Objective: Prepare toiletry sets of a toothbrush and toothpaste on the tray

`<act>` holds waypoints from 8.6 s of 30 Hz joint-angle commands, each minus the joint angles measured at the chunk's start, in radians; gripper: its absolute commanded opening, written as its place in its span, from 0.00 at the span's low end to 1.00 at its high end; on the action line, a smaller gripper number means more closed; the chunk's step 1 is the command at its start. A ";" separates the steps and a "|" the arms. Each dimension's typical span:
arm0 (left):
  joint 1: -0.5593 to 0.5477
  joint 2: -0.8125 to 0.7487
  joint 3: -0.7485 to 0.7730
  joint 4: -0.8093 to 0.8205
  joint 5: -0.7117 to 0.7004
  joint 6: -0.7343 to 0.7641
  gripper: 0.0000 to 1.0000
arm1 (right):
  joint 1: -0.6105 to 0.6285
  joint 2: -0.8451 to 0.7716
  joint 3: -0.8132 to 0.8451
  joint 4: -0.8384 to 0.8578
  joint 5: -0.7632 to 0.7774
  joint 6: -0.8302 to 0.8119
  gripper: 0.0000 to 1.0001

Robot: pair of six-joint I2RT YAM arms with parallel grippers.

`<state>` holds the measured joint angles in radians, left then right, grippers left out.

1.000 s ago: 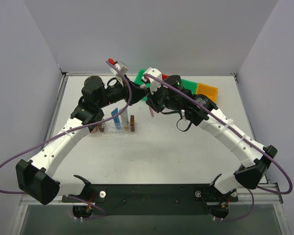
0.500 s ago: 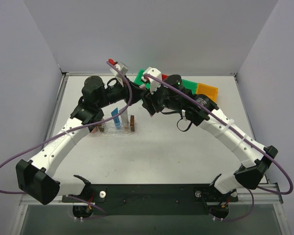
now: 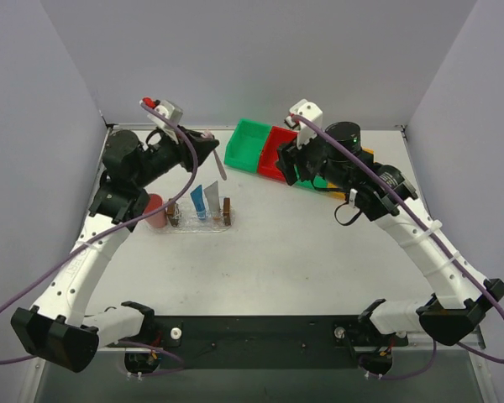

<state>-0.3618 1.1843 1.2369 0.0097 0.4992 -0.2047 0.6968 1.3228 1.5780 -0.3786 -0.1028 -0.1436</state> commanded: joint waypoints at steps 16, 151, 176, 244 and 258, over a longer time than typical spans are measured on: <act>0.124 -0.222 -0.019 -0.178 -0.335 0.261 0.00 | -0.098 -0.063 -0.113 0.027 0.011 -0.022 0.55; 0.234 -0.034 -0.633 0.461 -0.211 0.189 0.00 | -0.203 0.032 -0.191 0.035 -0.127 0.018 0.54; 0.233 -0.002 -0.646 0.472 -0.211 0.195 0.00 | -0.218 0.033 -0.202 0.043 -0.146 0.027 0.53; 0.233 0.011 -0.616 0.414 -0.209 0.232 0.47 | -0.227 0.036 -0.208 0.041 -0.153 0.036 0.53; 0.233 -0.044 -0.611 0.368 -0.208 0.237 0.57 | -0.230 0.042 -0.208 0.041 -0.158 0.041 0.53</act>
<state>-0.1349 1.1854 0.5804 0.3912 0.2771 0.0170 0.4744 1.3560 1.3685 -0.3630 -0.2447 -0.1097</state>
